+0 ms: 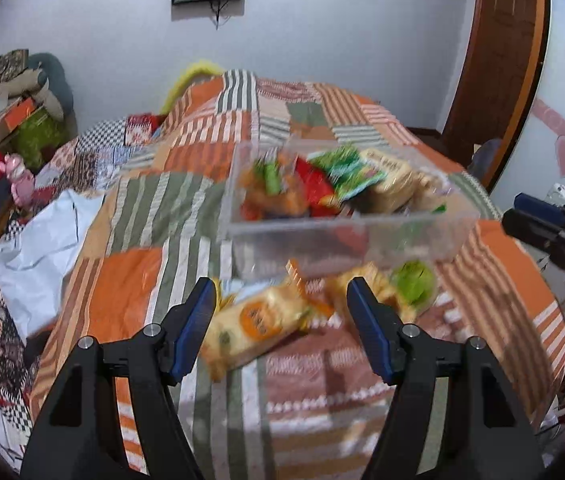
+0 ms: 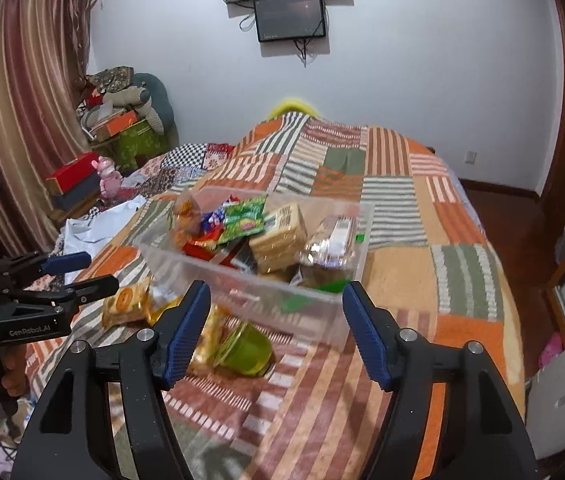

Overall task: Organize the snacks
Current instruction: 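Grasp the rice cracker pack with the left gripper while the right grasps the green jelly cup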

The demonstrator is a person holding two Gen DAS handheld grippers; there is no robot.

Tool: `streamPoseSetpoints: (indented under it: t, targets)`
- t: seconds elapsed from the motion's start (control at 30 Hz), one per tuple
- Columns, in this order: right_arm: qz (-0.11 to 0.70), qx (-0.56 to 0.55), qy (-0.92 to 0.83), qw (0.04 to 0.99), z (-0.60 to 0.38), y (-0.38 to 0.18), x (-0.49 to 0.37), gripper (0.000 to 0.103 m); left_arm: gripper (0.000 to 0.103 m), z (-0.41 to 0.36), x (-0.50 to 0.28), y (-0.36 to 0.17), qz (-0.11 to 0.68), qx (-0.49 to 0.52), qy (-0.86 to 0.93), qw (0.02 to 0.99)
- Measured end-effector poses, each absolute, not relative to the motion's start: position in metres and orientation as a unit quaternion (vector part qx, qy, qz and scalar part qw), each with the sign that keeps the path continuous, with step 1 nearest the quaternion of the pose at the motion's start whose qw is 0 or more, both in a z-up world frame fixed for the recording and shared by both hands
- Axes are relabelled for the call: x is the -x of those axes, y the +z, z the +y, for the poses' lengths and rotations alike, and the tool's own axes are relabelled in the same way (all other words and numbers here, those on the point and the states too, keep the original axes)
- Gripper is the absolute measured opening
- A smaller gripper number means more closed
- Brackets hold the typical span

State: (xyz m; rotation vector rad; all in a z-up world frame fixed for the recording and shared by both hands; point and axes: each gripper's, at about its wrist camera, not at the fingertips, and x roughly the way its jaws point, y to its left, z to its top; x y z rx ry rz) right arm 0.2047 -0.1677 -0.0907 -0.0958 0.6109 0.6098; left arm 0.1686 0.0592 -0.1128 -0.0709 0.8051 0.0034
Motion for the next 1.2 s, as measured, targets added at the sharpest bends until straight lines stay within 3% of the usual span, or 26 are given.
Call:
streamPoseSetpoints:
  t: [0.53,0.63,0.8,0.87,1.0,1.07,1.2]
  targets:
    - [0.365,0.076,0.308,0.875,-0.143,-0.141,-0.206,0.065,0.068,0.070,-0.181,-0.164,0.424,-0.008,-0.022,0.905]
    - [0.375,0.075,0.310,0.871,-0.138,-0.148,-0.212,0.065,0.074,0.072,-0.192,-0.170,0.425,-0.023,-0.023,0.905]
    - [0.392,0.076,0.308,0.864,-0.133,-0.159,-0.219,0.065,0.074,0.082,-0.206,-0.180,0.444,0.017,-0.043,0.895]
    - [0.408,0.072,0.311,0.855,-0.131,-0.165,-0.222,0.060,0.074,0.087,-0.208,-0.183,0.449,0.038,-0.047,0.892]
    - [0.428,0.057,0.323,0.842,-0.133,-0.171,-0.224,0.042,0.064,0.093,-0.200,-0.185,0.451,0.064,-0.052,0.889]
    - [0.429,0.055,0.325,0.841,-0.133,-0.172,-0.222,0.040,0.062,0.092,-0.192,-0.183,0.447,0.063,-0.049,0.891]
    - [0.423,0.057,0.323,0.845,-0.134,-0.170,-0.219,0.040,0.047,0.086,-0.180,-0.180,0.451,0.063,-0.059,0.889]
